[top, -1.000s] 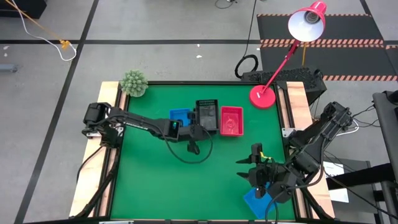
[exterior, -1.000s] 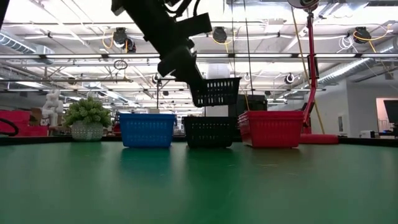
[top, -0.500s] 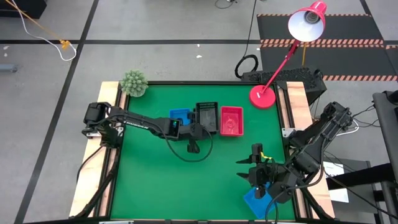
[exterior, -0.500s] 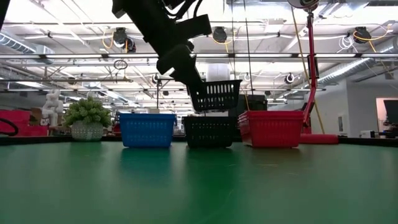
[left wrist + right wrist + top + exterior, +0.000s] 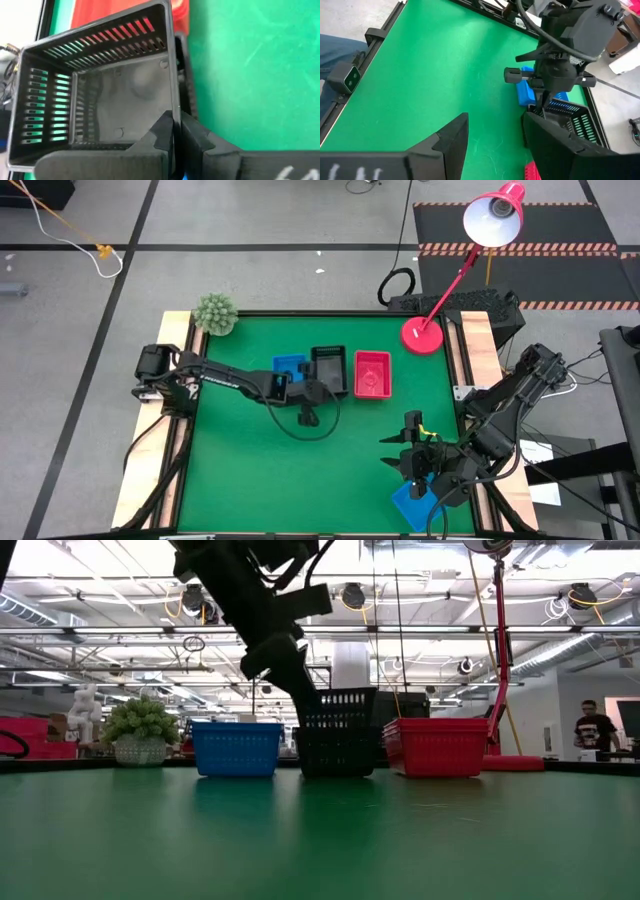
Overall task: Stack baskets by color
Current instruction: Stack the bottom black bin on top of the top black bin
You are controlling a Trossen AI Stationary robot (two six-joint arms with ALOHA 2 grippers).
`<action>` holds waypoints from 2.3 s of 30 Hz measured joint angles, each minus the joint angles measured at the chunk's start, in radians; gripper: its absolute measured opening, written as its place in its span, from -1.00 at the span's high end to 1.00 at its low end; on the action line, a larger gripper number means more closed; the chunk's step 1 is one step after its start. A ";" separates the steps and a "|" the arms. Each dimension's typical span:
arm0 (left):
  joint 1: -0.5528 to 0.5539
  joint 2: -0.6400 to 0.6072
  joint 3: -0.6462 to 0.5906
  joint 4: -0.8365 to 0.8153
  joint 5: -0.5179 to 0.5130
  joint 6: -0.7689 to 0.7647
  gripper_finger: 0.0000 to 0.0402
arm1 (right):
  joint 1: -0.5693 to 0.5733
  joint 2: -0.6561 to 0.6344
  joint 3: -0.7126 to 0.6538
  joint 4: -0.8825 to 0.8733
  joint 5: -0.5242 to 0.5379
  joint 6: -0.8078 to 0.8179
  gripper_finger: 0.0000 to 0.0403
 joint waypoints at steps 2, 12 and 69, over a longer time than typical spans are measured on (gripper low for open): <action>-0.001 0.000 0.000 0.025 0.013 0.014 0.93 | 0.000 0.000 0.000 0.000 0.000 0.000 0.08; 0.029 0.000 0.000 0.033 0.055 0.005 0.87 | 0.000 0.000 -0.002 0.022 0.000 0.002 0.08; 0.042 -0.019 0.000 -0.039 0.089 -0.105 0.83 | -0.003 0.000 -0.030 0.071 -0.003 -0.043 0.08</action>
